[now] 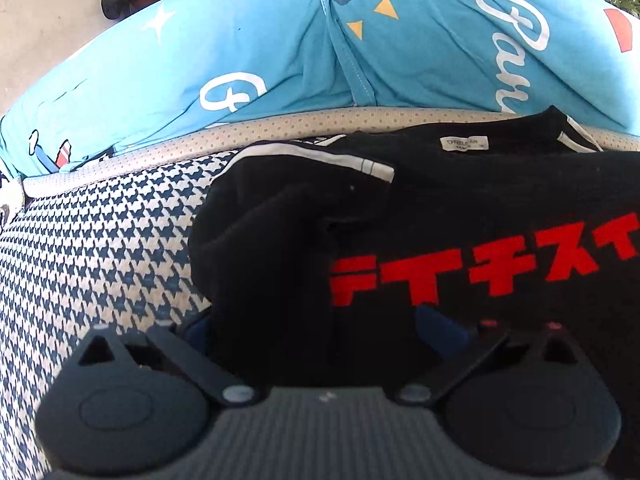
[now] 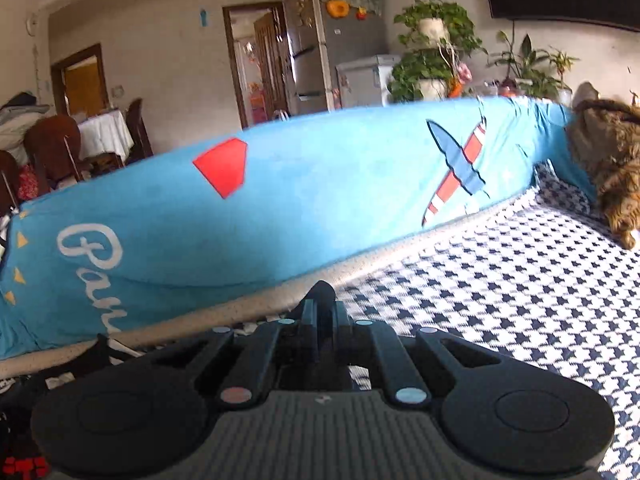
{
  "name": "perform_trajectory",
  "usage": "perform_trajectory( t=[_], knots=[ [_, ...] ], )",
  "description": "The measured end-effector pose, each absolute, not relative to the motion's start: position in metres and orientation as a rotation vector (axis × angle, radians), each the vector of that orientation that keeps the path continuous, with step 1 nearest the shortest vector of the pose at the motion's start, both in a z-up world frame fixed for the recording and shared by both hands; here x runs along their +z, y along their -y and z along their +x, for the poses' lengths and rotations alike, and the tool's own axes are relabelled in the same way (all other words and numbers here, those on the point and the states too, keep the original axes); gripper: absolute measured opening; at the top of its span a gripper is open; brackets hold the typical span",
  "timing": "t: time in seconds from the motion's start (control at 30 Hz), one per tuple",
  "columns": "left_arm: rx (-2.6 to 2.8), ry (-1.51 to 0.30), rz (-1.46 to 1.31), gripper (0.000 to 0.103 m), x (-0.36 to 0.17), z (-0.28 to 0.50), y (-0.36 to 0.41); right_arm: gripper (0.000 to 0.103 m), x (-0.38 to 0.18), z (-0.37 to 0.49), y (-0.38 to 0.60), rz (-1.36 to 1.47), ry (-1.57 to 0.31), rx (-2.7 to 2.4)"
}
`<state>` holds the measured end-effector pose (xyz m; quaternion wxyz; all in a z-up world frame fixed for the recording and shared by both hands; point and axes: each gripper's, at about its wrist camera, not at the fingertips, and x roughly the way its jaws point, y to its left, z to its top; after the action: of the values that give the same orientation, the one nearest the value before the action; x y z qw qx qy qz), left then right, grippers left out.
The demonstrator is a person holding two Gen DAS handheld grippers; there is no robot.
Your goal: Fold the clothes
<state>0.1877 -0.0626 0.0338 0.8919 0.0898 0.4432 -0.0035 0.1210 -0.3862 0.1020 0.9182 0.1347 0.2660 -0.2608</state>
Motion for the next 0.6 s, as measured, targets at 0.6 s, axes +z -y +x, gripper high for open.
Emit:
perform_trajectory(
  t=[0.6],
  knots=[
    [-0.035, -0.901, 0.182, 0.103, 0.039, 0.183, 0.069, 0.014, 0.104, 0.129, 0.386, 0.372, -0.537, -0.276]
  ],
)
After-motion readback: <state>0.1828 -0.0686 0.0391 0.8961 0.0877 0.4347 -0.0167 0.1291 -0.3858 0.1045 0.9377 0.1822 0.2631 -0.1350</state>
